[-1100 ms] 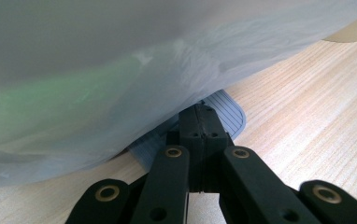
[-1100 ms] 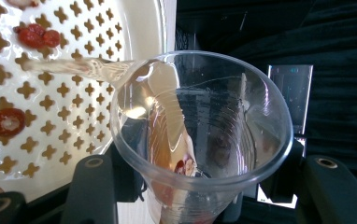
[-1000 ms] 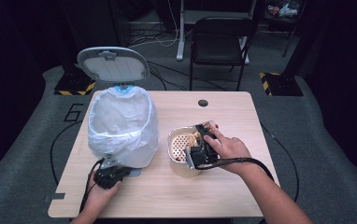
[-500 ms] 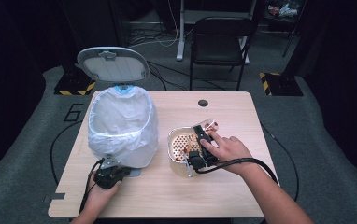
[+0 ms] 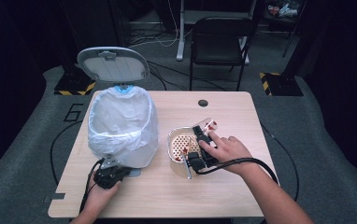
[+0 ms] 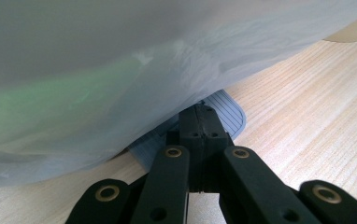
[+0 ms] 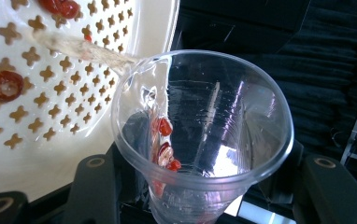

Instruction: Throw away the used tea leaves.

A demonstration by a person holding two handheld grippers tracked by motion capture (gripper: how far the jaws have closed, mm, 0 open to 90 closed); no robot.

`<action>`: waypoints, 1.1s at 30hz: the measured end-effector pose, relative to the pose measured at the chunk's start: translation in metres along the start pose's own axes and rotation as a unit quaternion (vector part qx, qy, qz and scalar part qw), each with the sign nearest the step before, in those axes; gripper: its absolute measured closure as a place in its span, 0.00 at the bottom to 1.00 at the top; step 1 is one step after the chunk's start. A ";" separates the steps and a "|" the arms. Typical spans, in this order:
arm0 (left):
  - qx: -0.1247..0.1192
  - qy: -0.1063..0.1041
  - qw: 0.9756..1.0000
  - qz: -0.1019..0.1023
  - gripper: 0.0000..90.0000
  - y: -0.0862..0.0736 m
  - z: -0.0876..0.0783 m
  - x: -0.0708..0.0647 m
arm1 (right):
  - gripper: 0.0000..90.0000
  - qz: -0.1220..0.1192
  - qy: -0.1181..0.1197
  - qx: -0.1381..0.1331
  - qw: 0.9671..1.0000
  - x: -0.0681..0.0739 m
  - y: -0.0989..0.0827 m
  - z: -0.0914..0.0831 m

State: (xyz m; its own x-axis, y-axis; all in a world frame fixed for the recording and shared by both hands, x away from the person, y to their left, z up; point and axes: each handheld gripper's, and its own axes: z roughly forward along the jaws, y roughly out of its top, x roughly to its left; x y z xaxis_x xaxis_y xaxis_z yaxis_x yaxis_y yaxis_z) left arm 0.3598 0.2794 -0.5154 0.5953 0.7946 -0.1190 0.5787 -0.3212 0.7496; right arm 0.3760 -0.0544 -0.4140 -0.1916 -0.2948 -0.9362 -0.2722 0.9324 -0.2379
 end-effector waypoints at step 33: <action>0.000 0.000 1.000 0.000 1.00 0.000 0.000 0.000 | 0.49 -0.128 -0.035 -0.008 0.991 -0.005 0.004 -0.004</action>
State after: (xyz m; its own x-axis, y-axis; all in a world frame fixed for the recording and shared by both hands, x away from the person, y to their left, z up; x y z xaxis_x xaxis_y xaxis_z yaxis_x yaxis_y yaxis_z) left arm 0.3598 0.2793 -0.5154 0.5946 0.7951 -0.1191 0.5791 -0.3208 0.7495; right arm 0.3716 -0.0502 -0.4091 -0.0495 -0.5051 -0.8617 -0.3179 0.8258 -0.4658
